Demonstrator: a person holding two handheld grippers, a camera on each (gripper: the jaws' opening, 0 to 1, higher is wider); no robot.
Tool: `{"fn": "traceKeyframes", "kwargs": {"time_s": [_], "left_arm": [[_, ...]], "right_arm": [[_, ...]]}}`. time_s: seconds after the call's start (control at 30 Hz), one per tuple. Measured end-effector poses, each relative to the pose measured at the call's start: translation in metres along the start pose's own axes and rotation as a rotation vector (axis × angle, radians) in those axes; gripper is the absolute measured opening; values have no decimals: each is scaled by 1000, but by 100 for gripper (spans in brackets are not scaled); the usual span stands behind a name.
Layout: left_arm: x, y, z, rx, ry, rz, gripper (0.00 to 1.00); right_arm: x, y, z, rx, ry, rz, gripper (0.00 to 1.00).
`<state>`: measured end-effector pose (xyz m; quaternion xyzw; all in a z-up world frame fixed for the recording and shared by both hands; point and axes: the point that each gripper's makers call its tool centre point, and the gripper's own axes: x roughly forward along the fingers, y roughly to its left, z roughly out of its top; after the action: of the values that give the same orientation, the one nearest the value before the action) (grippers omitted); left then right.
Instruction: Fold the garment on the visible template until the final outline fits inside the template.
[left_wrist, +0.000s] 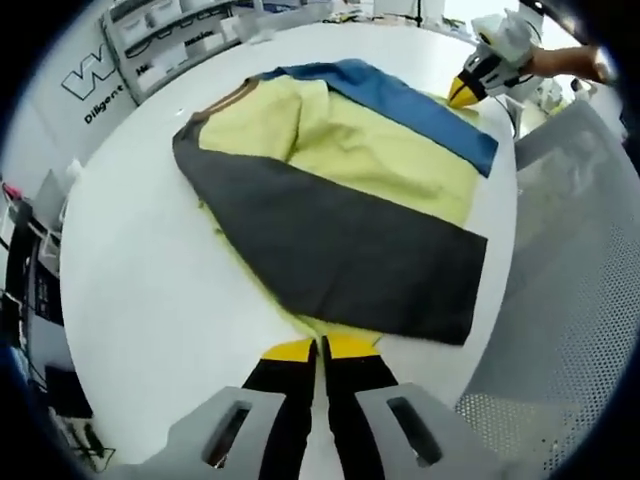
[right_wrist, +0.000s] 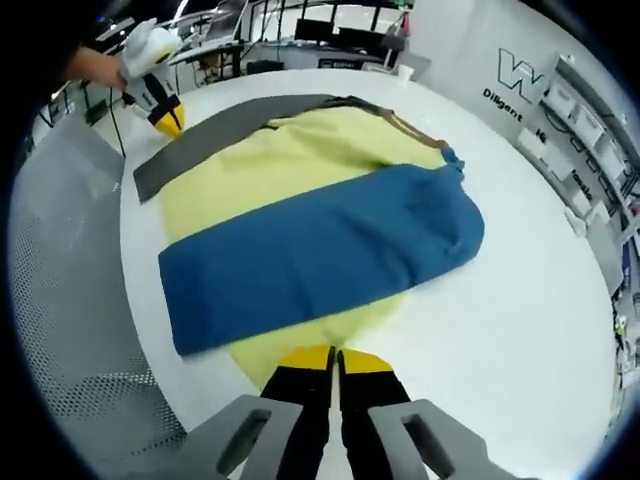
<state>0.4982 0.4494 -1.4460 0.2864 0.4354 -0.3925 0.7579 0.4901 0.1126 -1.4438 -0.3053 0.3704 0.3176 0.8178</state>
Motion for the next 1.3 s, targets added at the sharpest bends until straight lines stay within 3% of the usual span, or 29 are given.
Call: {"fn": "traceKeyframes", "kwargs": {"time_s": [0.1, 0.23, 0.33, 0.43, 0.47, 0.6, 0.67, 0.73, 1.07, 1.3], "left_arm": [[0, -1, 0, 20, -22, 0, 3], [0, 2, 3, 29, -43, 26, 8], [-3, 4, 10, 61, -92, 47, 23], [-5, 4, 18, 50, -156, 60, 42], [-5, 2, 18, 51, -157, 52, 44], [-6, -11, 26, 116, -197, 24, 43], [-7, -27, 36, 98, -247, -48, 44], [-6, -34, 37, 80, -249, -74, 47], [-5, -77, 53, 182, -290, -209, 46], [4, -110, 58, 252, -264, -270, 34]], "right_arm": [[-1, 7, 0, -25, -21, 0, 1], [-3, 9, 11, 6, -87, 0, 20], [-5, 10, 23, 42, -140, 11, 26], [-6, 11, 34, 24, -176, 11, 33], [-6, 13, 37, 22, -181, 21, 35], [-11, 32, 57, 21, -252, 108, 37], [-12, 41, 65, -17, -288, 129, 42], [-12, 49, 65, -36, -283, 146, 48], [-10, 80, 56, -74, -254, 263, 46], [-8, 99, 54, -146, -233, 298, 40]]}}
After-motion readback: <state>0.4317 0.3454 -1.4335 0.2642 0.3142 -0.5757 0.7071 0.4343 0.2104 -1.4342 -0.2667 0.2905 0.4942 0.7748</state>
